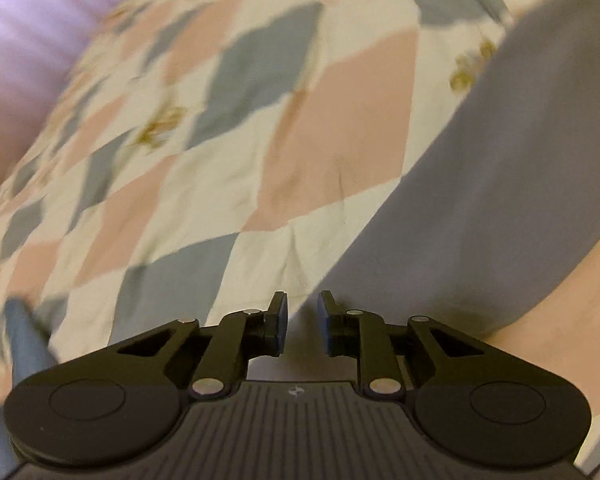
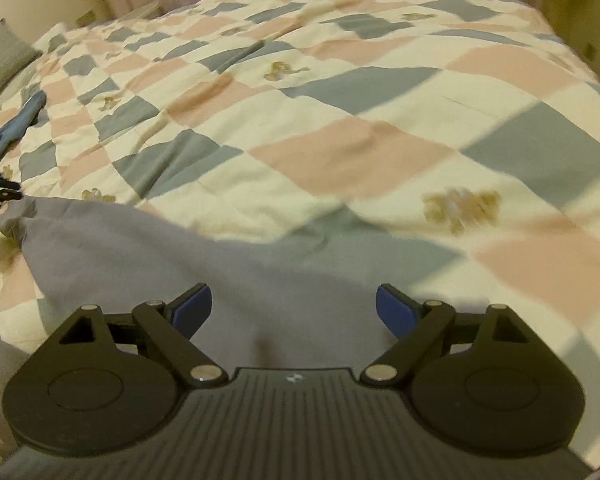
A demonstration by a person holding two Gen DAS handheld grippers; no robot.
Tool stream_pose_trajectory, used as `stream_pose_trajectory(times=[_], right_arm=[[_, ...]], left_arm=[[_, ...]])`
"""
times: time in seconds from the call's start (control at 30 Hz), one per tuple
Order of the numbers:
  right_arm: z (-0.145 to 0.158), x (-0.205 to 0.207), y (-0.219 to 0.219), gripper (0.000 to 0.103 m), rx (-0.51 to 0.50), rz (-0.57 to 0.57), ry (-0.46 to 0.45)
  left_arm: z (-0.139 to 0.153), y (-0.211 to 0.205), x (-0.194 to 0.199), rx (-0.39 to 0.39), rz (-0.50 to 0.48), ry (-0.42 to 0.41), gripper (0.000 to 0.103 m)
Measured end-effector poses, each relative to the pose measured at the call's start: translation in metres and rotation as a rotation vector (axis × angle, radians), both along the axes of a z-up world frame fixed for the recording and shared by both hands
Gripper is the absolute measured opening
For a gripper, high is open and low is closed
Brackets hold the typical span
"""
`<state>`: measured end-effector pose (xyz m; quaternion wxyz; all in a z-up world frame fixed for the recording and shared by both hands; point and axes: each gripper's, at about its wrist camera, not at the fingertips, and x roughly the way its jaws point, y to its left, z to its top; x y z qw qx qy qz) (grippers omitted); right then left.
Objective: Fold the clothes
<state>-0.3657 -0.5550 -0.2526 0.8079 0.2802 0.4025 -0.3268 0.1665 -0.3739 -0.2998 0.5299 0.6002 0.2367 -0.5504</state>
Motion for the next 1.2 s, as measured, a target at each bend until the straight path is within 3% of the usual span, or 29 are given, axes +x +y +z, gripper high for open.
stream_pose_trajectory(times=[0.1,0.23,0.27,0.3,0.33,0.37,0.43,0.53,0.63,0.8,0.83,0.9,0.93,1.07,1.2], right_arm=[[-0.005,0.02,-0.032,0.087,0.025,0.069,0.012],[-0.011,0.037,-0.064,0.087,0.063,0.13,0.04],[-0.013,0.039,-0.07,0.087,0.078,0.148,0.046],[-0.016,0.041,-0.077,0.085,0.093,0.166,0.052],[-0.02,0.043,-0.082,0.077,0.115,0.203,0.076],[-0.025,0.046,-0.087,0.057,0.137,0.239,0.099],[-0.034,0.049,-0.094,0.03,0.182,0.32,0.155],[-0.045,0.054,-0.095,0.031,0.225,0.435,0.232],[-0.052,0.06,-0.096,0.049,0.256,0.508,0.258],[-0.073,0.079,-0.1,0.051,0.329,0.588,0.282],[-0.076,0.08,-0.097,0.047,0.333,0.596,0.285],[-0.081,0.083,-0.093,0.023,0.34,0.612,0.292],[-0.084,0.085,-0.091,0.006,0.343,0.62,0.296],[-0.05,0.072,-0.066,0.003,0.164,0.616,0.281],[0.018,0.035,-0.022,0.002,-0.081,0.512,0.205]], left_arm=[[-0.017,-0.012,0.012,0.063,-0.079,0.049,0.041],[-0.037,-0.017,0.022,0.156,-0.141,0.13,0.041],[-0.043,-0.015,0.02,0.169,-0.162,0.125,0.029],[-0.049,-0.014,0.019,0.182,-0.182,0.119,0.004],[-0.054,-0.012,0.017,0.188,-0.193,0.108,0.001],[-0.057,-0.007,0.012,0.174,-0.218,0.084,0.0],[-0.06,0.001,0.005,0.144,-0.244,0.053,0.0],[-0.062,0.008,0.004,0.123,-0.215,0.052,0.0],[-0.066,0.012,0.004,0.108,-0.186,0.05,0.002],[-0.074,0.018,-0.004,0.098,-0.19,0.011,0.0],[-0.074,0.021,-0.008,0.089,-0.191,-0.001,0.0],[-0.072,0.029,-0.014,0.066,-0.191,-0.035,0.0],[-0.071,0.034,-0.017,0.052,-0.19,-0.056,0.0],[-0.043,0.059,-0.027,-0.061,-0.109,-0.126,0.0],[0.023,0.105,-0.048,-0.23,0.064,-0.153,0.0]])
